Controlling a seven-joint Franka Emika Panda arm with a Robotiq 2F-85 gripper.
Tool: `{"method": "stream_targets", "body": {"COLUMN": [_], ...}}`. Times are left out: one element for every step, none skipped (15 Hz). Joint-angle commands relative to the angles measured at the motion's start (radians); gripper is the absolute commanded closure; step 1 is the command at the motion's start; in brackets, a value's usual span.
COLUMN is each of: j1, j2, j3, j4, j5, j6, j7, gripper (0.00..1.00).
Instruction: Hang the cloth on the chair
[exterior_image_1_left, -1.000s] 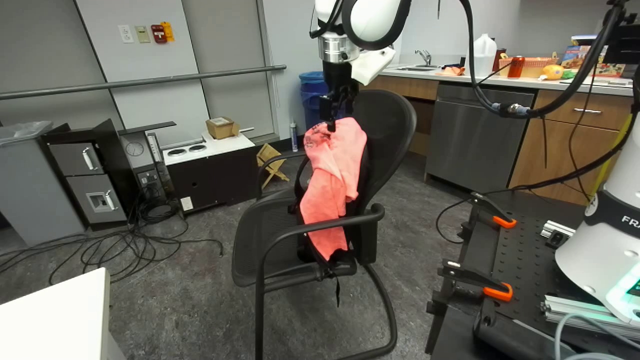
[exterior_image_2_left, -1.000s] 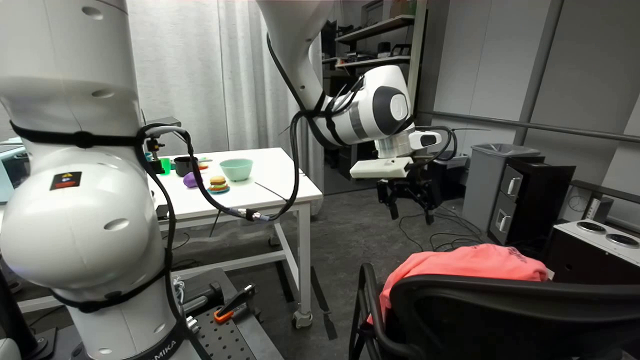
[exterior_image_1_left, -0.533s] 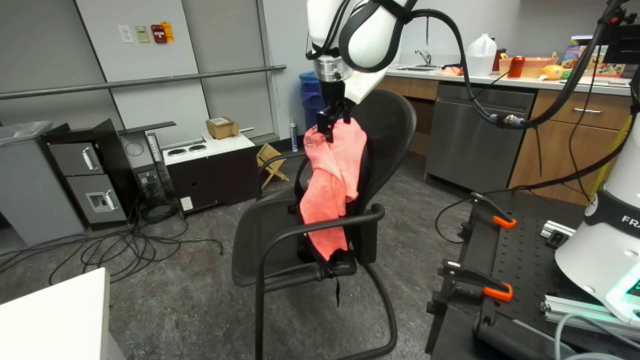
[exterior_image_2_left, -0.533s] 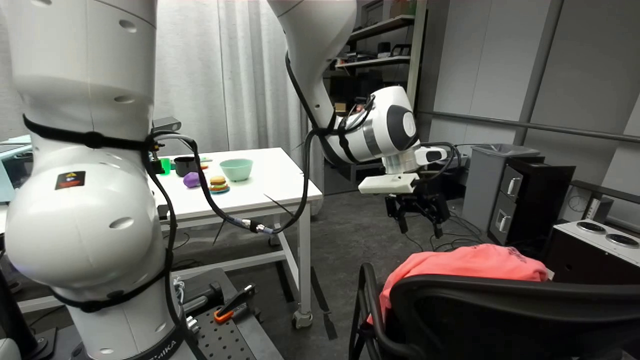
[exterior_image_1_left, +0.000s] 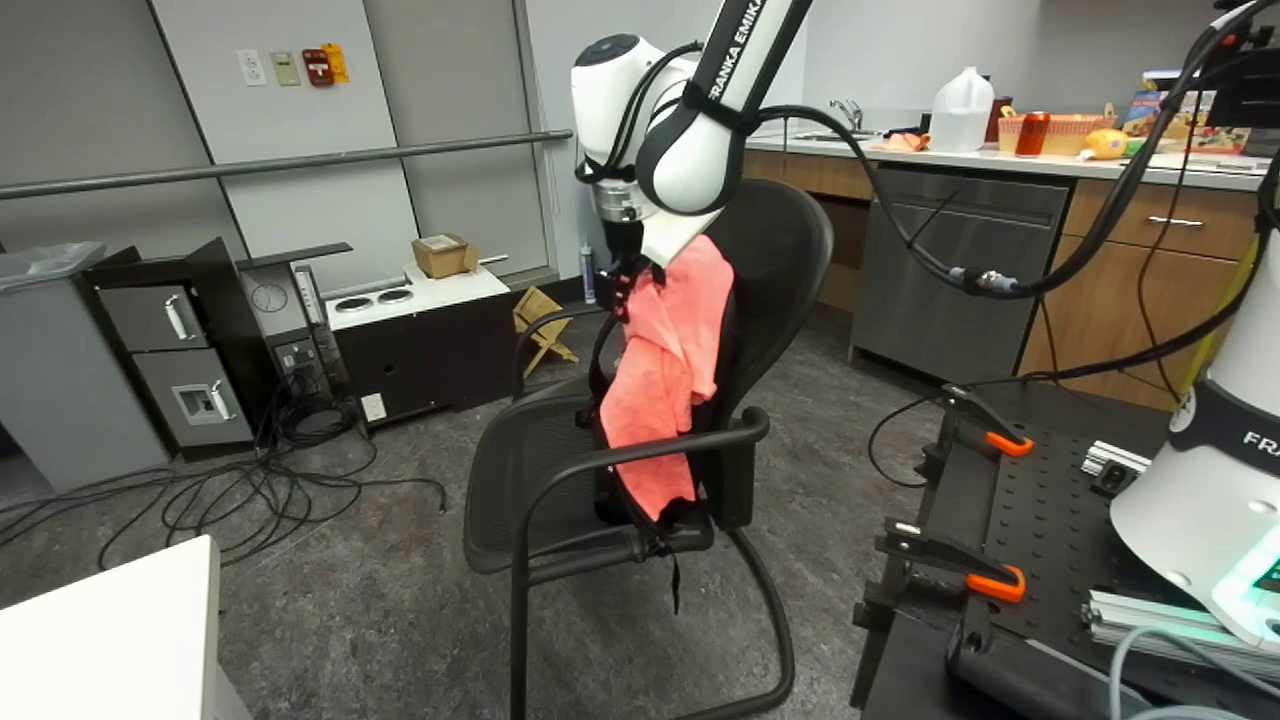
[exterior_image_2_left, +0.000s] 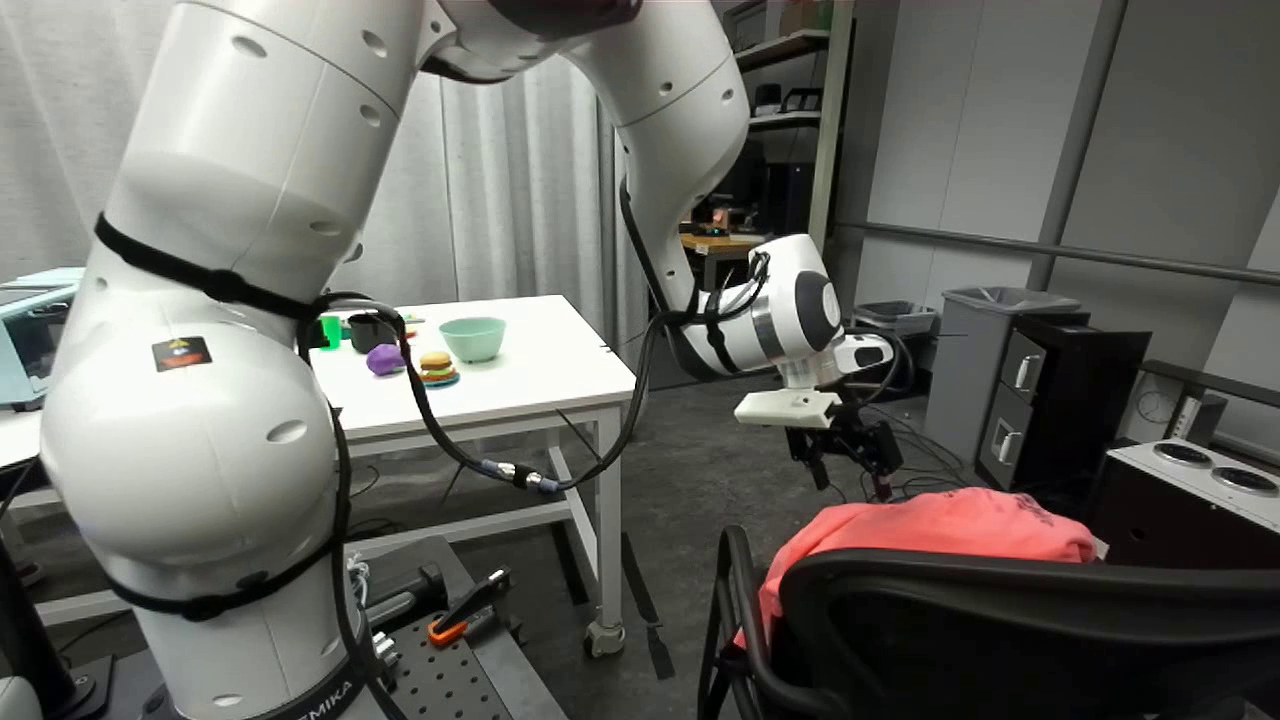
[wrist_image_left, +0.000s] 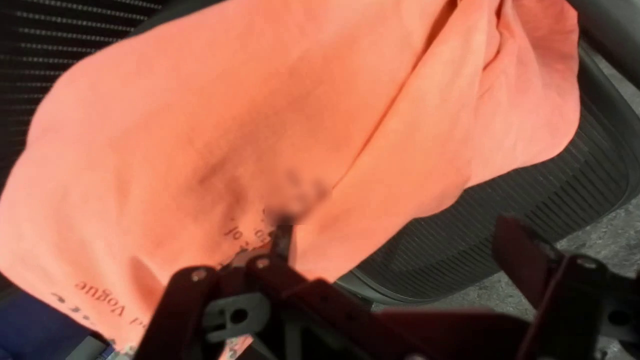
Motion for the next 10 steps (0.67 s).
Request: {"method": "stream_targets", "body": {"j1": [0.060, 0.070, 0.077, 0.084, 0.089, 0.094, 0.099, 0.102, 0.106, 0.110], "j2": [0.106, 0.126, 0.142, 0.157, 0.167, 0.175, 0.181, 0.181, 0.181, 0.174], "j3": [-0.065, -0.076, -0.085, -0.094, -0.100, -0.107, -0.113, -0.119, -0.127, -0.136], "j4": [0.088, 0.101, 0.111, 0.120, 0.128, 0.133, 0.138, 0.140, 0.142, 0.142], "j5": [0.002, 0.005, 0.009, 0.013, 0.017, 0.020, 0.021, 0.023, 0.021, 0.018], "j6": [0.015, 0.014, 0.015, 0.015, 0.015, 0.015, 0.015, 0.013, 0.012, 0.010], "j7": [0.039, 0.043, 0.046, 0.049, 0.048, 0.048, 0.047, 0.045, 0.046, 0.046], "gripper": [0.00, 0.00, 0.00, 0.25, 0.26, 0.34, 0.42, 0.51, 0.58, 0.67]}}
